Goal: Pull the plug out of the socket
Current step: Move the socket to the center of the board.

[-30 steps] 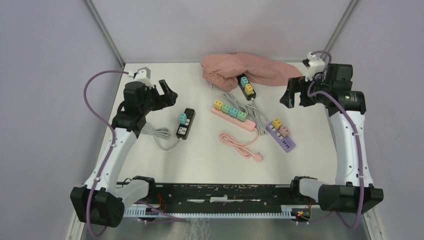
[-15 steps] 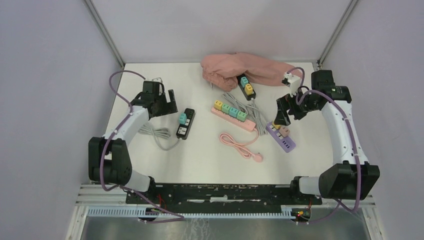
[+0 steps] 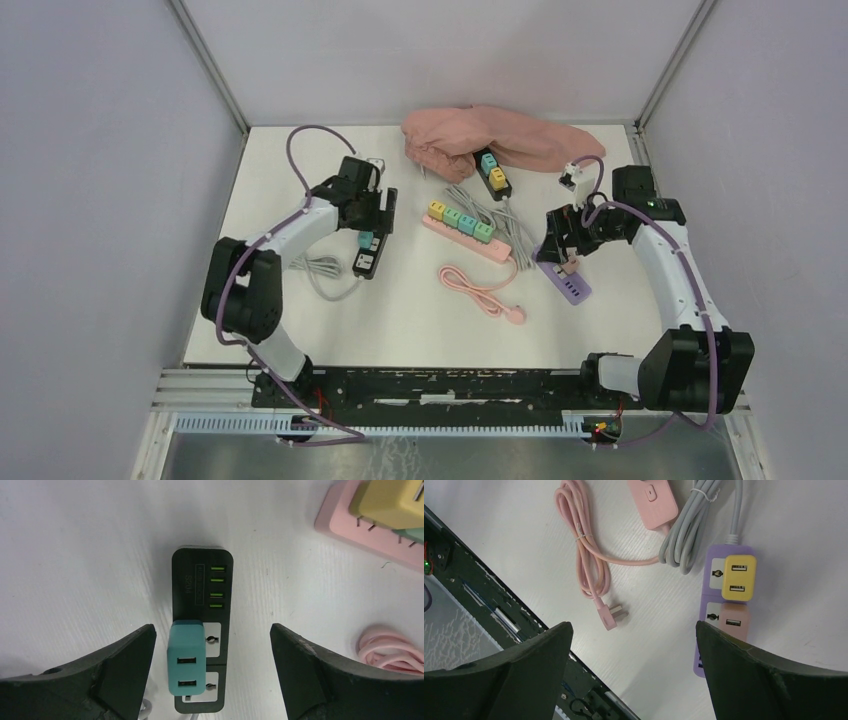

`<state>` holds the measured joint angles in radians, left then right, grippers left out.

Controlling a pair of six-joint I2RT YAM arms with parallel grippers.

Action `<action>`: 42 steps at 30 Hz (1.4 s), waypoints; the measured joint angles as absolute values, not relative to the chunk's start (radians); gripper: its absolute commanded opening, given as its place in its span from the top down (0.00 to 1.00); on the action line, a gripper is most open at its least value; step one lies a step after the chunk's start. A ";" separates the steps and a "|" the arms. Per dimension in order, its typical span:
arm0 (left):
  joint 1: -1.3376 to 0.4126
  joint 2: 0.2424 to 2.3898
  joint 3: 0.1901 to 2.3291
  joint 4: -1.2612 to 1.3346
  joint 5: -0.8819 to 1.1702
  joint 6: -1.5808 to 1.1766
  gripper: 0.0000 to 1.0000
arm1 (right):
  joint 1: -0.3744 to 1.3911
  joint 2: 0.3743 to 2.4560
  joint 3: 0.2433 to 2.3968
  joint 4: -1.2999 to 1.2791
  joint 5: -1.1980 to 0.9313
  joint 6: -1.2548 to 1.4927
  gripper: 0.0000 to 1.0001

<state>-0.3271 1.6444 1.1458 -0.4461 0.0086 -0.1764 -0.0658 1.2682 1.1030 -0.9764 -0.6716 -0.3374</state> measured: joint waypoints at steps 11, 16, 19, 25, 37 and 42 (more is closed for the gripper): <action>-0.405 1.775 1.176 -0.532 -0.179 -0.136 0.27 | -0.065 1.278 1.046 -0.885 -0.709 -0.310 0.00; -0.418 1.778 1.179 -0.537 -0.149 -0.136 0.48 | -0.065 1.278 1.019 -0.857 -0.723 -0.310 0.00; -0.430 1.780 1.179 -0.531 -0.147 -0.136 0.60 | -0.065 1.278 0.999 -0.838 -0.731 -0.309 0.00; -0.451 1.764 1.160 -0.503 -0.145 -0.136 0.80 | -0.065 1.264 0.931 -0.780 -0.760 -0.308 0.00; -0.624 1.562 0.946 -0.419 -0.051 -0.320 0.92 | -0.093 1.178 0.849 -0.731 -0.878 -0.360 0.00; -0.709 1.509 0.893 -0.399 -0.097 -0.452 0.90 | -0.097 1.155 0.837 -0.730 -0.921 -0.389 0.00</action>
<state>-0.7094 1.5085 0.8928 -0.3992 -0.0971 -0.4519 -0.0967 1.1545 0.8371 -0.7296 -0.9211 -0.3889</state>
